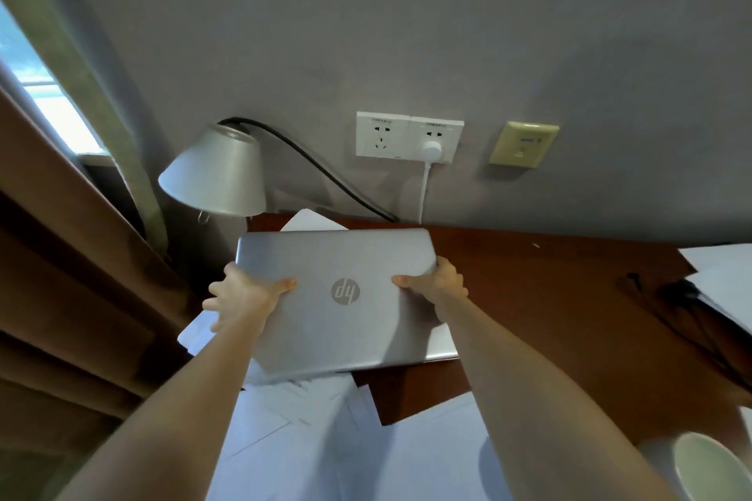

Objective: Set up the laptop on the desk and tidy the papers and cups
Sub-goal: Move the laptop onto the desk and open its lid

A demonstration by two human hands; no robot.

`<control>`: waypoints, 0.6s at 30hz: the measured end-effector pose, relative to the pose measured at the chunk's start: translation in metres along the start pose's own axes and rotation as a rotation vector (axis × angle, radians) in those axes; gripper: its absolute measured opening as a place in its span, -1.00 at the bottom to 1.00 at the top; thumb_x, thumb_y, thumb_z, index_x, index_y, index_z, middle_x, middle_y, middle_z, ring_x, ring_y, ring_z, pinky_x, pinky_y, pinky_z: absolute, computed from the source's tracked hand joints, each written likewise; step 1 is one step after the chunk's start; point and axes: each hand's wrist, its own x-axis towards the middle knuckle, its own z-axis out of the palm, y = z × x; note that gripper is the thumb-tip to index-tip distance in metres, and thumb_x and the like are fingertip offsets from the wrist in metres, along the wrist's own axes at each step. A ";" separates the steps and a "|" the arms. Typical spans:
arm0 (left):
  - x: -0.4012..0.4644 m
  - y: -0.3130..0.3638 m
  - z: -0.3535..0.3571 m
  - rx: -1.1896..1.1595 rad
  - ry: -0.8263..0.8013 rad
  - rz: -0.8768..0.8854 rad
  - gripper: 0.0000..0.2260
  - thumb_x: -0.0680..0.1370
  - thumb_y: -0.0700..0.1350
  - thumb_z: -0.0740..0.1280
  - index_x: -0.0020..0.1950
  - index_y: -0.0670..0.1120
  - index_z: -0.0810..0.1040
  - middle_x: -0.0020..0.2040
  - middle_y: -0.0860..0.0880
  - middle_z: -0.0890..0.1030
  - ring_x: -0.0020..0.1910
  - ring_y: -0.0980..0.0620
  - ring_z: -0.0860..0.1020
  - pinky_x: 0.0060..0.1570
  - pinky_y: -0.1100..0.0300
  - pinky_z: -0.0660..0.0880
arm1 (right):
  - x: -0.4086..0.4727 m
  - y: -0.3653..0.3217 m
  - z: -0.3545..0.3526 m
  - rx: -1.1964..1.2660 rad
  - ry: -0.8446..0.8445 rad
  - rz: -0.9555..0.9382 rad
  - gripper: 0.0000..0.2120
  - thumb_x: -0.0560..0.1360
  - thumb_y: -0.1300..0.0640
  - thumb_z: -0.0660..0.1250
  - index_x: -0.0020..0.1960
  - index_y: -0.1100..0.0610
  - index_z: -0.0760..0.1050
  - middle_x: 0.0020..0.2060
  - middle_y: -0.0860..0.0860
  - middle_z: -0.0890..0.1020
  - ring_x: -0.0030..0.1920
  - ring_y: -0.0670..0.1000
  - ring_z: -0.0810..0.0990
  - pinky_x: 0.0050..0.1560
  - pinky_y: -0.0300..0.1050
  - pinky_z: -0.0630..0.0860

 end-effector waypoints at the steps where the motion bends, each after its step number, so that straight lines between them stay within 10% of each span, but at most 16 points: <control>1: -0.005 0.003 0.001 -0.014 -0.003 0.011 -0.24 0.20 0.15 0.58 0.28 -0.09 0.37 0.20 -0.22 0.44 0.24 -0.26 0.34 0.19 -0.22 0.34 | 0.000 0.003 -0.007 0.002 0.000 -0.006 -0.06 0.20 -0.20 0.57 0.43 0.05 0.24 0.34 0.16 0.37 0.35 0.24 0.29 0.35 0.21 0.31; 18: -0.142 0.075 0.095 -0.321 -0.318 0.132 -0.57 0.34 -0.25 0.51 0.18 -0.23 0.53 0.11 -0.22 0.60 -0.04 -0.16 0.52 0.01 -0.03 0.52 | 0.029 0.114 -0.186 0.082 0.106 0.039 -0.11 0.27 -0.08 0.57 0.45 0.10 0.23 0.40 0.16 0.32 0.39 0.26 0.28 0.35 0.20 0.34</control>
